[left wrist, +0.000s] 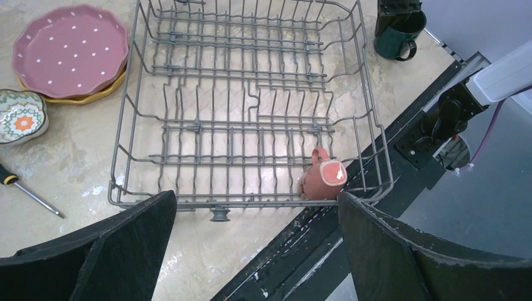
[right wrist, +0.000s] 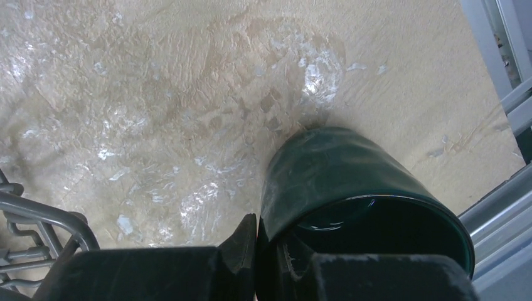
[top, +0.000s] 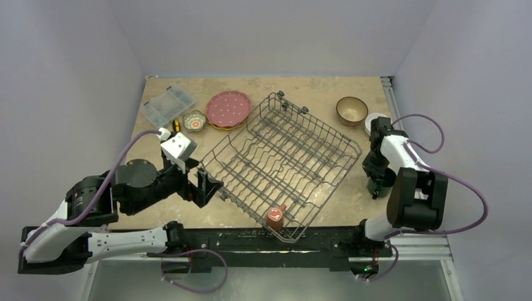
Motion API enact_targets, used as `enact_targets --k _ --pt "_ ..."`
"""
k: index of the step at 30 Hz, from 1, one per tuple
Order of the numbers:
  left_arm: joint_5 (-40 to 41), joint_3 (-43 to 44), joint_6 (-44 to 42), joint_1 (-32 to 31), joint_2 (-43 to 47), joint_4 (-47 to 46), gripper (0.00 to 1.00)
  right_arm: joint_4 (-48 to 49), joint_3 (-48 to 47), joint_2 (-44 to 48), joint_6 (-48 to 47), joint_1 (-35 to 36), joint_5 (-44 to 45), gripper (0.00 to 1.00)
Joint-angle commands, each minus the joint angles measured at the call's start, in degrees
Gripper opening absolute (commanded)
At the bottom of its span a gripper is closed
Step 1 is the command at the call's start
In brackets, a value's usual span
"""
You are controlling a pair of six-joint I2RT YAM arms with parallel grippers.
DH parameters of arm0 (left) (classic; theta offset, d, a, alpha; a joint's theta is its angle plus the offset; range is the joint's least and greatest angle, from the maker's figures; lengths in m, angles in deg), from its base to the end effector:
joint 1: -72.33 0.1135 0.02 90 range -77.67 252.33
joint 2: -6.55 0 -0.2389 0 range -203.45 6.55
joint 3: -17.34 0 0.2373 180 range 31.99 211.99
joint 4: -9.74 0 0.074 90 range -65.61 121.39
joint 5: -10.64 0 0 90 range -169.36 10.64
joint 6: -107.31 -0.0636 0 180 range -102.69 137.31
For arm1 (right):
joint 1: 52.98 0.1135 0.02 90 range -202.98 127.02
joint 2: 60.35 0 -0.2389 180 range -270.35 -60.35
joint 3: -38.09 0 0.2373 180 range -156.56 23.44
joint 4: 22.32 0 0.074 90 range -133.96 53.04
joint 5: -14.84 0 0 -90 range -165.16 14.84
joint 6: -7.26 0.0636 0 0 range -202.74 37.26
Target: Load the mixed dishes into the dish rack
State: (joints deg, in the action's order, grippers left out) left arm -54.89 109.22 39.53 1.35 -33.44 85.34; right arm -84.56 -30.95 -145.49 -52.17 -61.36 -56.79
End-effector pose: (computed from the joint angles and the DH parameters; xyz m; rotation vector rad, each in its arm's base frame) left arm 0.0589 -0.0899 0.4007 0.5626 1.9214 -0.6452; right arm 0.2493 -0.0570 0.1541 0.9963 2.6760 -0.3969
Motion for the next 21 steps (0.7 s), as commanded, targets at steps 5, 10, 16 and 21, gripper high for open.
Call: enact_targets --k 5,10,16,21 --pt "4.26 4.51 3.05 0.23 -5.23 -0.2 1.0 -7.4 -8.63 0.87 1.03 -0.28 6.27 0.0" --pt "6.11 5.7 3.16 0.31 -8.75 -4.27 1.0 -12.36 -14.31 10.15 3.68 -0.27 9.87 0.0" --pt "4.82 9.44 5.04 1.0 -15.95 -7.13 1.0 -10.15 -17.96 25.74 2.45 -0.29 4.74 0.0" --pt "1.81 13.13 7.82 2.16 -20.59 -6.85 1.0 -4.05 -20.61 33.87 1.54 -0.23 -17.11 0.0"
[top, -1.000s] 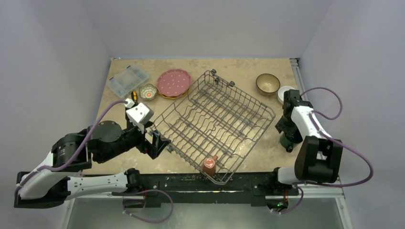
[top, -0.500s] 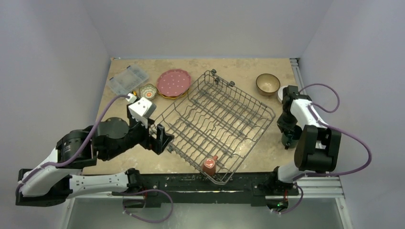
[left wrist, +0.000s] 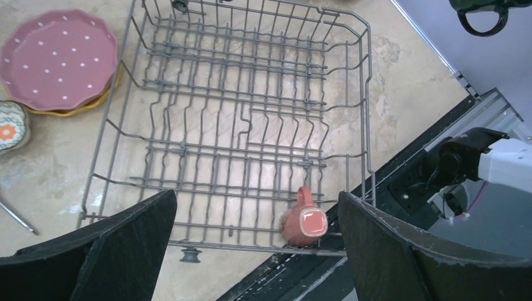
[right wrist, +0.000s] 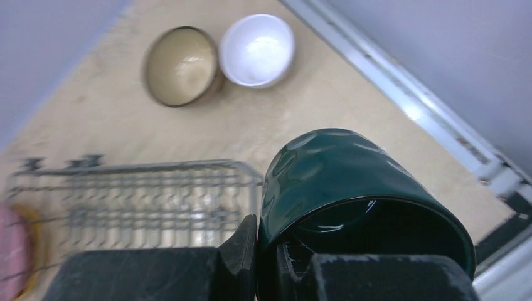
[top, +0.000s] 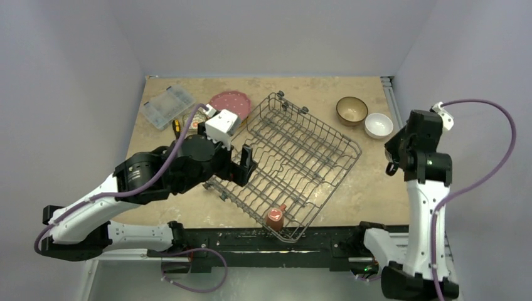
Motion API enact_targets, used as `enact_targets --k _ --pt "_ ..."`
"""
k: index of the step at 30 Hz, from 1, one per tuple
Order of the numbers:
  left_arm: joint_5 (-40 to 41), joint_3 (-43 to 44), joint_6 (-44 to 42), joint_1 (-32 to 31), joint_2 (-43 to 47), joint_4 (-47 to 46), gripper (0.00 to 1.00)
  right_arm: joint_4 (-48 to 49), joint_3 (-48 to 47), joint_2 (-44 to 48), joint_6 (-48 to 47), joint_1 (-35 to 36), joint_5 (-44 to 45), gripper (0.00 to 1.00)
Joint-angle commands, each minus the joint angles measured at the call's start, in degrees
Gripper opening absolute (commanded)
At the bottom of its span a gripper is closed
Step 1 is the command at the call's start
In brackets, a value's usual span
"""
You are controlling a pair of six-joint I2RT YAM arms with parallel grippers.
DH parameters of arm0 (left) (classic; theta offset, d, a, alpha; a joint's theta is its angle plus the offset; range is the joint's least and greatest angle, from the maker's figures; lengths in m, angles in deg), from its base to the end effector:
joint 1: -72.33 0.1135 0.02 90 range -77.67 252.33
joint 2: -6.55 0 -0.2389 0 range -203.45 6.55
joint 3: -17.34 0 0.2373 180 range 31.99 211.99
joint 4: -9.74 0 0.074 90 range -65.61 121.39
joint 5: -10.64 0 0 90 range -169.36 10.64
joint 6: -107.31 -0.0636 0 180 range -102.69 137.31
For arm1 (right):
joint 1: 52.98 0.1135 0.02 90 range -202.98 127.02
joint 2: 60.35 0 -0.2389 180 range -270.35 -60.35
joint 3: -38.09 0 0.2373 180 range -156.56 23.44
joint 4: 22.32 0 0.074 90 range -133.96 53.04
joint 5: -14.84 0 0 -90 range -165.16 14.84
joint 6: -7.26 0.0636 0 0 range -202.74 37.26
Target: Load the mixed dishes into the dish rack
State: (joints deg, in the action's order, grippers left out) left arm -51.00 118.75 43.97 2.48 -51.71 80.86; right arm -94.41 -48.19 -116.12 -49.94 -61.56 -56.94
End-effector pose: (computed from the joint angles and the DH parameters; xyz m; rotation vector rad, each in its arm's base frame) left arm 0.0911 -0.1607 0.4180 0.4579 1.9901 -0.5660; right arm 0.1855 -0.0481 0.3423 0.9471 2.0483 -0.1406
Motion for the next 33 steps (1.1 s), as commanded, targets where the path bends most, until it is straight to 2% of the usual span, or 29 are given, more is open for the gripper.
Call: enact_targets --k 1,3,8,11,13,15,17,20,22,26,33 --pt "-2.91 3.89 5.29 1.48 -2.78 -2.48 1.0 8.03 -3.51 5.5 -0.37 -0.03 -22.53 0.0" --pt "-4.52 3.82 8.83 2.52 -3.46 -2.78 1.0 14.16 -1.72 7.67 4.18 0.05 -34.16 0.0" --pt "-9.63 -0.47 20.44 5.97 -2.86 -4.33 1.0 29.95 6.91 8.43 23.24 1.69 -56.09 0.0" --pt "-14.96 -8.61 25.5 7.34 0.21 -13.96 1.0 44.76 14.73 8.12 36.29 8.67 -64.62 0.0" --pt "-17.17 -16.05 28.75 7.35 2.81 -25.64 1.0 53.9 18.13 7.17 41.27 15.77 -66.68 0.0" --pt "-17.34 -21.31 35.46 7.55 4.83 -31.31 1.0 53.71 18.31 5.84 41.81 21.05 -66.78 0.0" --pt "-17.7 -23.64 38.78 7.62 5.65 -34.79 1.0 53.36 17.41 5.07 42.0 24.58 -67.68 0.0" --pt "-16.4 -23.74 41.42 7.62 4.89 -33.43 1.0 53.44 14.78 4.23 40.94 29.63 -67.9 0.0" --pt "-14.53 -24.91 45.23 7.62 4.73 -32.53 1.0 53.53 14.46 4.21 40.03 30.98 -67.92 0.0" --pt "-14.15 -30.58 52.51 7.6 5.9 -40.23 1.0 59.43 18.52 6.29 43.37 31.16 -68.47 0.0" --pt "-17.89 -33.99 54.88 7.66 3.7 -52.49 1.0 69.99 23.45 8.2 48.17 31.12 -70.86 0.0"
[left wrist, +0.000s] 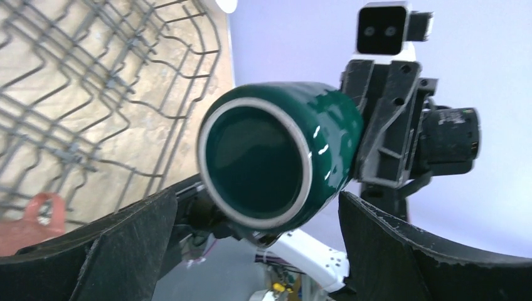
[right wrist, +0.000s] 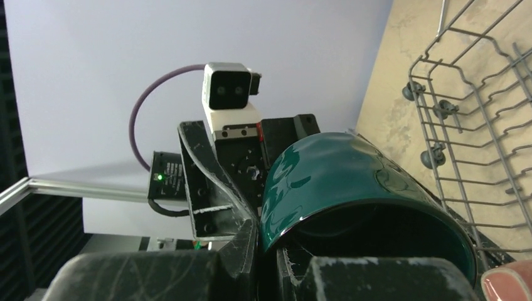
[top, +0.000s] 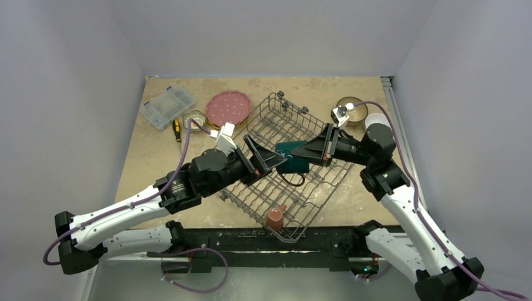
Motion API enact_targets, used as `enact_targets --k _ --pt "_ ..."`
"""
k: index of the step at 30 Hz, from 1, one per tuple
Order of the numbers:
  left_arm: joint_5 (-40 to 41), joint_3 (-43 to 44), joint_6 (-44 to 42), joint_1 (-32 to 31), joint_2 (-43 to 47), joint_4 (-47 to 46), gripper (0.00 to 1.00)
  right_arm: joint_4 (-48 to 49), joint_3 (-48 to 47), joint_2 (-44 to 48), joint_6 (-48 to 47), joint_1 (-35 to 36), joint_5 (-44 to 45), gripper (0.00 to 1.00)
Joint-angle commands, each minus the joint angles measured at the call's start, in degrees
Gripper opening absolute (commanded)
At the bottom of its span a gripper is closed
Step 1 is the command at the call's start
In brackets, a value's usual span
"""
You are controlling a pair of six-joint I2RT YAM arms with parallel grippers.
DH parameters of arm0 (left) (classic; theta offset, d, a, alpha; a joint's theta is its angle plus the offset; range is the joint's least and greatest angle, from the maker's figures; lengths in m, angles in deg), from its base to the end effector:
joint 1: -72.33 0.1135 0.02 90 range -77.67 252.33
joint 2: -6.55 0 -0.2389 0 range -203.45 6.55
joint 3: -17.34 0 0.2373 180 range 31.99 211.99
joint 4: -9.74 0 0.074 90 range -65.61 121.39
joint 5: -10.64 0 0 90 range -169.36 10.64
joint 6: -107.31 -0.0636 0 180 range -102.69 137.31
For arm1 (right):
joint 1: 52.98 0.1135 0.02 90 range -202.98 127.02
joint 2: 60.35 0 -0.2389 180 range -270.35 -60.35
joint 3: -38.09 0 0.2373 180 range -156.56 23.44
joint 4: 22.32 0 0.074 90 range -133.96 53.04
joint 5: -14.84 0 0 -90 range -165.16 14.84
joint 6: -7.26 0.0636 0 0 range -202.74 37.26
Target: Load the mixed dishes into the dish rack
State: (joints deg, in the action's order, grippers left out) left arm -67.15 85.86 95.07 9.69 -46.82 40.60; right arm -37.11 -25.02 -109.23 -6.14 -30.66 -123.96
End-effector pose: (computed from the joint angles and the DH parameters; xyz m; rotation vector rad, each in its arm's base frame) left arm 0.1211 -0.2048 0.3304 -0.4496 2.0807 -1.4354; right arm 0.1750 0.1236 0.3507 0.1024 1.9874 1.9013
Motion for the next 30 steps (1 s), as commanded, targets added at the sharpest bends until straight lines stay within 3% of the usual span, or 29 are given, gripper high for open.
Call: enact_targets --k 1,8,12,17,23,30 --pt "-2.23 -1.33 3.86 0.45 -1.7 -14.9 1.0 13.88 0.38 1.4 4.91 0.21 -4.19 0.0" --pt "-6.11 -0.95 2.89 1.55 -6.38 -26.54 1.0 18.27 0.55 2.31 6.33 0.26 -5.35 0.0" --pt "-10.5 1.01 3.39 3.39 -8.68 -26.74 1.0 21.47 -0.27 2.24 7.39 0.21 -5.33 0.0" --pt "-9.89 0.43 4.27 4.0 -8.89 -29.95 1.0 23.68 -0.55 2.42 8.83 0.23 -4.94 0.0" --pt "-12.59 0.19 4.81 5.26 -8.92 -32.19 1.0 22.87 0.04 2.3 7.19 0.21 -8.73 0.0" --pt "-14.49 1.41 4.84 7.08 -8.71 -30.8 1.0 14.15 -1.39 2.93 -0.46 0.21 -10.27 0.0"
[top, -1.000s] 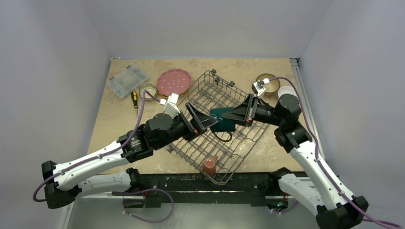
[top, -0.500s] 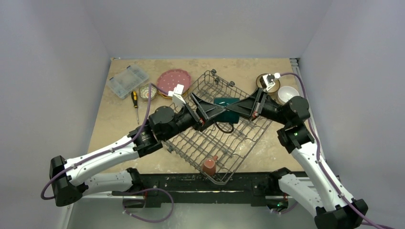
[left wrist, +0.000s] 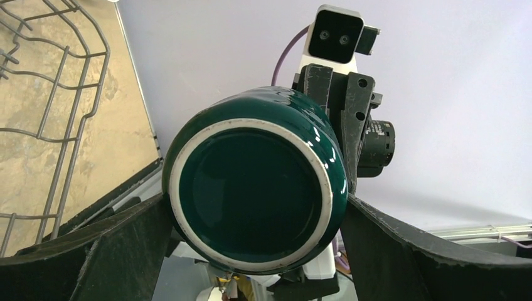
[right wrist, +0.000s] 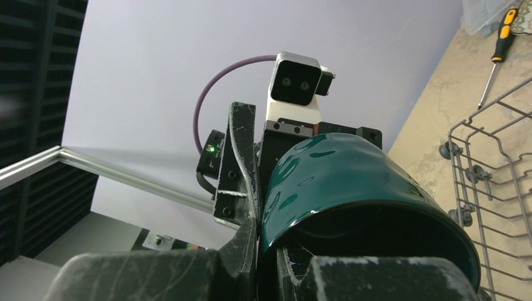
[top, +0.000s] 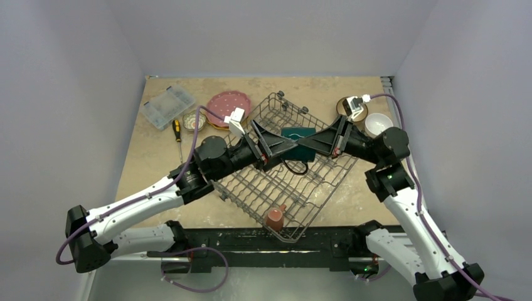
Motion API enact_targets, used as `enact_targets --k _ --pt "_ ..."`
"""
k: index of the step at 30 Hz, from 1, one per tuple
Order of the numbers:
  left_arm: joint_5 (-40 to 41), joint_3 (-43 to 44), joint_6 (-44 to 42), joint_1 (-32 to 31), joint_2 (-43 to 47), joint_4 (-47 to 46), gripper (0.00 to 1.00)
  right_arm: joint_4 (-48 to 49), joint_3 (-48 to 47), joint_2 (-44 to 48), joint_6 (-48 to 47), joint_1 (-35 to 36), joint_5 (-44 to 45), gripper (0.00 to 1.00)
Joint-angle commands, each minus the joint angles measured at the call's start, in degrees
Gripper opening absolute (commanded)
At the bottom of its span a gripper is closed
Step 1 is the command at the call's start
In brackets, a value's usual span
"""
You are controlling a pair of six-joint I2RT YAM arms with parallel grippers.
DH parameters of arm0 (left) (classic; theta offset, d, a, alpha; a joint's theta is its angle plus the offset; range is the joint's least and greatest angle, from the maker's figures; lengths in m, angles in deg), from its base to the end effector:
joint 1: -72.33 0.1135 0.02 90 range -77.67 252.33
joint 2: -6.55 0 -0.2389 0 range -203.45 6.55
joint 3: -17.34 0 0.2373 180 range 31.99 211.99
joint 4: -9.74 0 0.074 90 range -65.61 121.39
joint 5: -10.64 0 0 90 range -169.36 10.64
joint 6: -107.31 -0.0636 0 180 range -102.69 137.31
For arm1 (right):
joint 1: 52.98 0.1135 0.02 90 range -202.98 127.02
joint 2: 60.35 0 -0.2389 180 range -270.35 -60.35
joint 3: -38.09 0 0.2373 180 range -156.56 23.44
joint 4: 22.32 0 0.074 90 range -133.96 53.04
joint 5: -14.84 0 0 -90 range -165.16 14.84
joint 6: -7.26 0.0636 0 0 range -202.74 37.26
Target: Load the mixed dishes into the dish rack
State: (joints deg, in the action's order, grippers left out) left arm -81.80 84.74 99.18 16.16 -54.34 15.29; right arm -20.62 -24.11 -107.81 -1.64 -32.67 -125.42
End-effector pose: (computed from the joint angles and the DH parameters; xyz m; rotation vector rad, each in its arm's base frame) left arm 0.1520 -0.2317 0.3514 -0.3859 1.8785 -1.8350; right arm 0.1687 0.1146 0.3823 -0.0517 1.7305 1.9538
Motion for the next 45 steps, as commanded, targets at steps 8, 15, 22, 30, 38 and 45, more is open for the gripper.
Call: enact_targets --k 8,15,22,30,38,45 --pt "-2.37 6.13 -2.65 1.06 -4.08 -6.0 0.98 -2.54 -2.3 0.66 -5.62 2.26 -9.65 0.0" --pt "-6.09 3.43 -1.6 3.87 -5.66 -18.03 0.49 -3.45 -4.89 -2.46 -7.57 2.27 -10.58 0.0" --pt "-10.74 2.97 0.7 7.66 -6.9 -21.72 0.01 -7.87 -8.17 -6.79 -13.28 2.13 -10.24 0.2" --pt "-10.22 2.38 0.23 9.5 -3.67 -14.74 0.0 -7.12 -8.66 -9.63 -15.05 2.13 -9.03 0.37" --pt "-11.77 2.34 3.15 10.18 -2.73 -9.52 0.5 -7.61 -10.34 -8.85 -14.83 2.01 -0.18 0.0" --pt "-10.37 0.58 2.28 10.06 0.26 -8.36 0.89 5.5 -3.77 -6.65 -2.15 1.77 5.78 0.0"
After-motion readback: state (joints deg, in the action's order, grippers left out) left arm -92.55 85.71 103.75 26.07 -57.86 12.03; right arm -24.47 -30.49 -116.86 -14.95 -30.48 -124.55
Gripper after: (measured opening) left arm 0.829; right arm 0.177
